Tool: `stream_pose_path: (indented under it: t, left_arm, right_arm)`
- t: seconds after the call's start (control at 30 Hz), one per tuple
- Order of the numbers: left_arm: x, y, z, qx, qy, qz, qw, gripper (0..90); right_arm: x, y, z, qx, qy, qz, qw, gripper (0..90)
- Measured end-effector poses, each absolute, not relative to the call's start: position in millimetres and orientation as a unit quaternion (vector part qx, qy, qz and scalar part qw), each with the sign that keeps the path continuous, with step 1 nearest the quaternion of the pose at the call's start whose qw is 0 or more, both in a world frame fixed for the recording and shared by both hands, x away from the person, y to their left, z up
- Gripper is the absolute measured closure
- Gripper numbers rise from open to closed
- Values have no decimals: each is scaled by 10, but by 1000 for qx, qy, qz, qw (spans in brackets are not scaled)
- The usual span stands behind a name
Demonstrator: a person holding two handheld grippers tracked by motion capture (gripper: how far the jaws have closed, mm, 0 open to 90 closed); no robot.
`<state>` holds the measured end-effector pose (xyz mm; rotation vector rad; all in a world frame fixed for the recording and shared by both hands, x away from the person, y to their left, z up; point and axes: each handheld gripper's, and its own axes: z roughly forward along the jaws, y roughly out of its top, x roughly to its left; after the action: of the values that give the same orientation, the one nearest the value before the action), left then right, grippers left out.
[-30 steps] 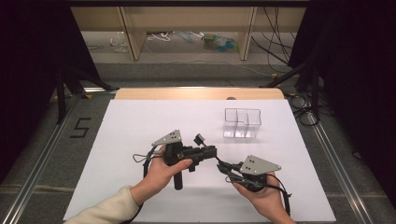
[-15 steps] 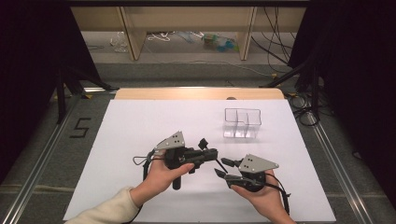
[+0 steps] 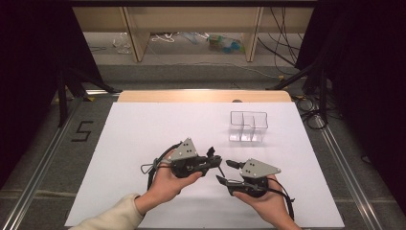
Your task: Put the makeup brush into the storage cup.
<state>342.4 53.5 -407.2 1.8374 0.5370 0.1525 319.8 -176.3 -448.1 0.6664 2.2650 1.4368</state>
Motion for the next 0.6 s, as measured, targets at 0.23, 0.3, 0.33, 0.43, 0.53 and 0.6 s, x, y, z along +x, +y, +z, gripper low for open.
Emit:
stream_pose_path:
  t: [0.23, 0.3, 0.33, 0.43, 0.53, 0.6]
  left_arm:
    - [3429, 510, -4091, 797, 223, 71, 557, 849]
    - [3432, 506, -4094, 799, 218, 75, 555, 850]
    - [3419, 499, -4100, 796, 229, 71, 556, 849]
    - [3423, 499, -4104, 799, 226, 71, 552, 849]
    - [3431, 498, -4110, 801, 222, 72, 552, 850]
    - [3437, 496, -4117, 802, 217, 72, 552, 849]
  right_arm:
    - [3191, -1685, -4493, 228, 809, 512, 178, 485]
    - [3202, -1666, -4499, 227, 804, 520, 176, 517]
    - [3205, -1667, -4495, 225, 805, 520, 175, 530]
    - [3206, -1659, -4495, 228, 804, 522, 173, 578]
    - [3204, -1653, -4494, 226, 803, 523, 172, 611]
    - [3201, -1642, -4500, 226, 800, 528, 175, 634]
